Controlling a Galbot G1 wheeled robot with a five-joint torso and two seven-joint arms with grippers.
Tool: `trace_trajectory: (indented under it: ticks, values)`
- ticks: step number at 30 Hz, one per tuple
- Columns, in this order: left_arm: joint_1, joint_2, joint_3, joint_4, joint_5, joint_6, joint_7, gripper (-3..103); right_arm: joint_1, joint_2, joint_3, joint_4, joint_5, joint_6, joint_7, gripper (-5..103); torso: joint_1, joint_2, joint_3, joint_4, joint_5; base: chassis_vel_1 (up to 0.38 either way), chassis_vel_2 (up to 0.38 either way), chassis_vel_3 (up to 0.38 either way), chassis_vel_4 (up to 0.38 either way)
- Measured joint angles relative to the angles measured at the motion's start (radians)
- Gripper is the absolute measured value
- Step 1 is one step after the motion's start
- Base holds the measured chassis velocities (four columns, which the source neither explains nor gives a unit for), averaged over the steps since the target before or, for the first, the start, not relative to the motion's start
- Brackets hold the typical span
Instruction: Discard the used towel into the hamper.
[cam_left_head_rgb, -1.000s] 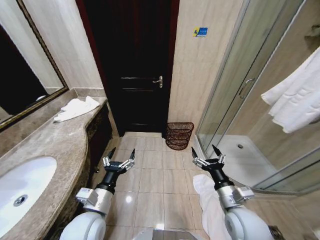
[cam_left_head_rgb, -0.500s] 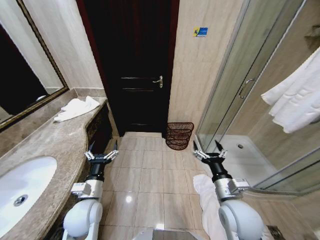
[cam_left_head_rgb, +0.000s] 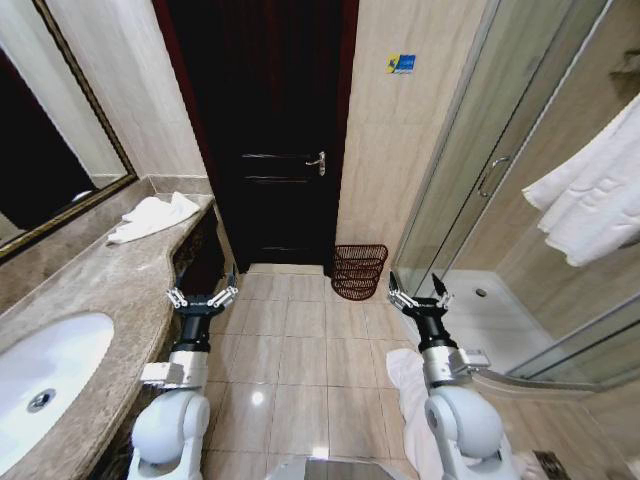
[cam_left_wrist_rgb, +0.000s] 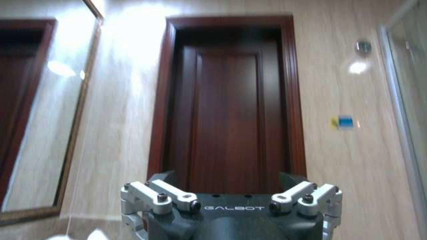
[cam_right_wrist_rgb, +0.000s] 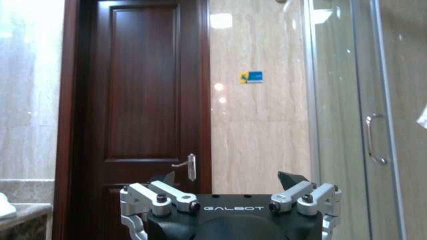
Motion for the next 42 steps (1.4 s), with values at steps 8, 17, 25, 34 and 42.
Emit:
trace_trajectory:
  ticks: [8,17,25,34,42]
  values:
    - [0.097,0.0,-0.017,0.012,0.024,0.1,-0.026,100,-0.019,0.009,0.004,-0.032,-0.019,0.081,-0.001,100,0.0,0.0,0.0,0.0001,-0.0002,0.0,0.0,0.0,0.0]
    - [0.167,0.0,0.111,0.044,0.05,0.073,-0.069,100,-0.032,0.007,0.014,-0.009,0.01,0.065,-0.049,100,0.0,0.0,0.0,0.0,0.0,0.0,0.0,0.0,0.0]
    - [0.158,0.0,0.118,0.03,0.074,0.074,-0.077,100,-0.041,0.003,0.007,0.005,0.023,0.061,-0.057,100,0.0,0.0,0.0,0.0,0.0,0.0,0.0,0.0,0.0]
    - [0.151,0.0,0.106,0.019,0.079,0.047,-0.079,100,-0.042,0.009,0.001,0.033,0.027,0.063,-0.063,100,0.0,0.0,0.0,0.0,-0.0002,-0.016,0.014,0.015,-0.011]
    - [0.136,0.0,0.126,-0.008,0.071,0.063,-0.067,100,-0.062,0.019,0.008,0.037,0.014,0.097,-0.055,100,0.0,0.0,0.0,0.0,0.0001,-0.097,0.098,0.102,-0.106]
